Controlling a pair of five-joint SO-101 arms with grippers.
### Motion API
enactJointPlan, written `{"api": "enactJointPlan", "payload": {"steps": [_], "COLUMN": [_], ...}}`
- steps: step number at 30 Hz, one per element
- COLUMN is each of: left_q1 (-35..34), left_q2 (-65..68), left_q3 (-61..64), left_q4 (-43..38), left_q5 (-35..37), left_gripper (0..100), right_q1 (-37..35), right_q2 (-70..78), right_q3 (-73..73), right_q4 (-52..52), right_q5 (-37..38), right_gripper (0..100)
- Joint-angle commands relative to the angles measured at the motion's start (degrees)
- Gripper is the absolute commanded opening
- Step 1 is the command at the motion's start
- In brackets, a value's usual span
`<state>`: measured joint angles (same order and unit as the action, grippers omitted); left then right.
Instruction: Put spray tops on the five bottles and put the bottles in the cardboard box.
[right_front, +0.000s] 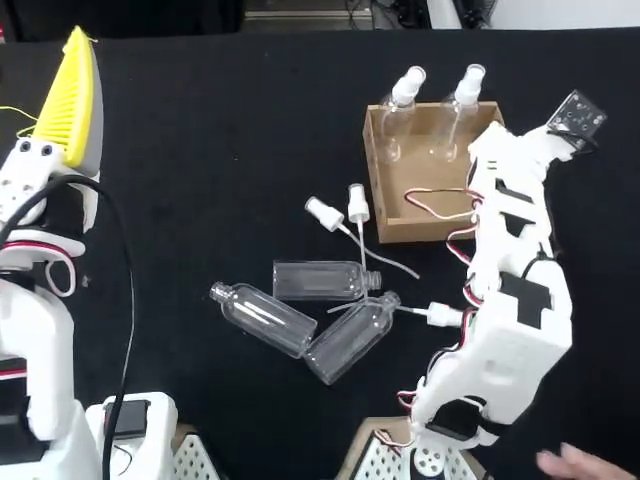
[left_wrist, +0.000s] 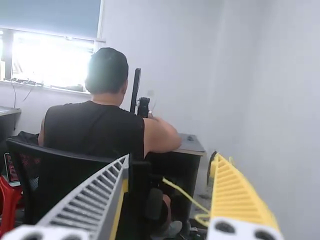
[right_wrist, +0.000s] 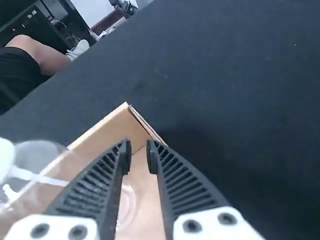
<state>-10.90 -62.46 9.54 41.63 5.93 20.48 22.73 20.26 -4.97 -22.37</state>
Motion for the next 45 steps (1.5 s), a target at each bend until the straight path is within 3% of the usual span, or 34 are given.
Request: {"api": "enactJointPlan", "payload": {"steps": [1,45], "left_q1": [-0.2,-0.2], "left_q2": [0.6,0.6], "left_q3": [-0.4,-0.4], "left_q4": [-1.4,-1.2], "left_q5": [0.2,0.2], "left_gripper": [25,25], "right_q1": [-2.9,-7.2], "right_q2": [-0.1,-0.2], "right_q3": [-3.6,-1.3], "right_q4": [-0.1,-0.1], "right_q5": [-0.4,-0.4], "right_gripper": [2.4,2.5]}}
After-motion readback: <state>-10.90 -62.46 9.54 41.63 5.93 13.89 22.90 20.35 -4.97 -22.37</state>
